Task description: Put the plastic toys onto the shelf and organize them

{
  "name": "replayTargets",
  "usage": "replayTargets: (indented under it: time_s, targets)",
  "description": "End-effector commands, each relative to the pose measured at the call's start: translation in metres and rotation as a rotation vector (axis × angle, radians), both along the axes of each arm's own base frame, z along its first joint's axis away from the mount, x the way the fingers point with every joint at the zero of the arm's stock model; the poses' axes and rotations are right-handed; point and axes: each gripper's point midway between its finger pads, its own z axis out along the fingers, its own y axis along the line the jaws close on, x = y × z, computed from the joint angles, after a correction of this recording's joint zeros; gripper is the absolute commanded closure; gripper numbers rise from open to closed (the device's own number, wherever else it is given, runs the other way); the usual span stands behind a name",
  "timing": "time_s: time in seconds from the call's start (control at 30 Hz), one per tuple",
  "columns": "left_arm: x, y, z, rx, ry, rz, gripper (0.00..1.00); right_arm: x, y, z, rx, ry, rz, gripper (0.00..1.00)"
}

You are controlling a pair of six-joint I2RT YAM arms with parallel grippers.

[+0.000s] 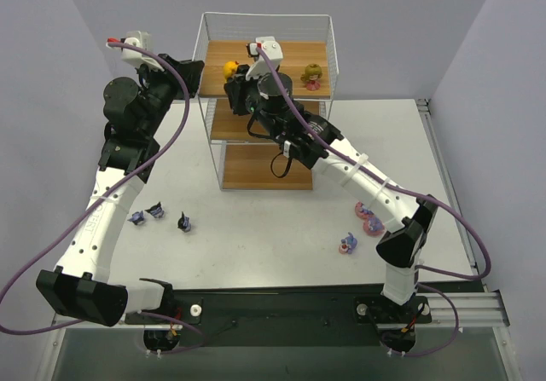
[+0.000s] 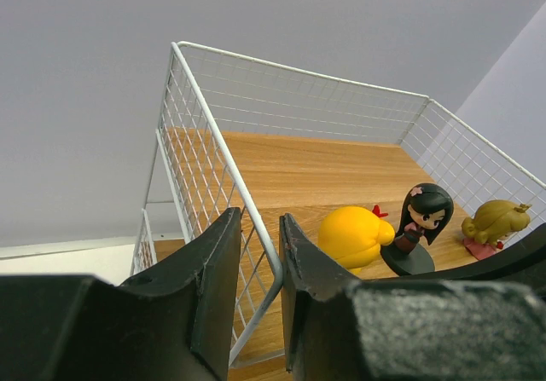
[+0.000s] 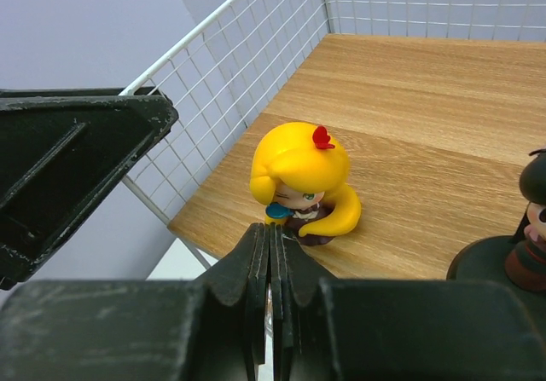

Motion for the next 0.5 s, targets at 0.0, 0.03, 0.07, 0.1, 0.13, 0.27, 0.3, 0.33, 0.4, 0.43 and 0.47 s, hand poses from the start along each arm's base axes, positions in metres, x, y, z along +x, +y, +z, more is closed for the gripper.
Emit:
replayTargets:
  time_s: [0.0, 0.03, 0.07, 0.1, 0.13, 0.27, 0.3, 0.33, 0.4, 0.43, 0.47]
  targets:
    - [-0.016, -0.007, 0.019, -0.038, -0.053, -0.065, 0.91, 0.003, 0.011, -0.019, -0.060, 0.016, 0.004, 1.00]
    - [-0.017, -0.007, 0.020, -0.038, -0.054, -0.067, 0.91, 0.004, 0.011, -0.018, -0.061, 0.012, 0.005, 1.00]
    - [-0.016, -0.007, 0.018, -0.037, -0.051, -0.065, 0.91, 0.006, 0.012, -0.020, -0.065, 0.013, 0.002, 1.00]
    - [-0.016, -0.007, 0.019, -0.039, -0.054, -0.065, 0.91, 0.006, 0.014, -0.017, -0.063, 0.008, 0.005, 1.00]
    - [-0.017, -0.007, 0.019, -0.038, -0.054, -0.065, 0.91, 0.006, 0.016, -0.019, -0.063, 0.010, 0.011, 1.00]
    - [-0.016, -0.007, 0.019, -0.039, -0.054, -0.066, 0.91, 0.001, 0.016, -0.015, -0.054, 0.003, 0.032, 1.00]
    - [-0.017, -0.008, 0.020, -0.039, -0.054, -0.067, 0.91, 0.000, 0.016, -0.014, -0.046, -0.002, 0.035, 1.00]
    - [-0.016, -0.007, 0.018, -0.039, -0.051, -0.066, 0.91, -0.004, 0.017, -0.021, -0.065, 0.004, 0.051, 1.00]
    - [-0.016, -0.008, 0.018, -0.038, -0.049, -0.068, 0.91, -0.009, 0.013, -0.007, -0.036, -0.023, 0.055, 1.00]
    - [-0.015, -0.008, 0.017, -0.037, -0.047, -0.067, 0.91, -0.011, 0.012, -0.004, -0.032, -0.028, 0.061, 1.00]
    - [-0.015, -0.008, 0.017, -0.036, -0.045, -0.067, 0.91, -0.016, 0.009, 0.004, -0.022, -0.040, 0.070, 0.99]
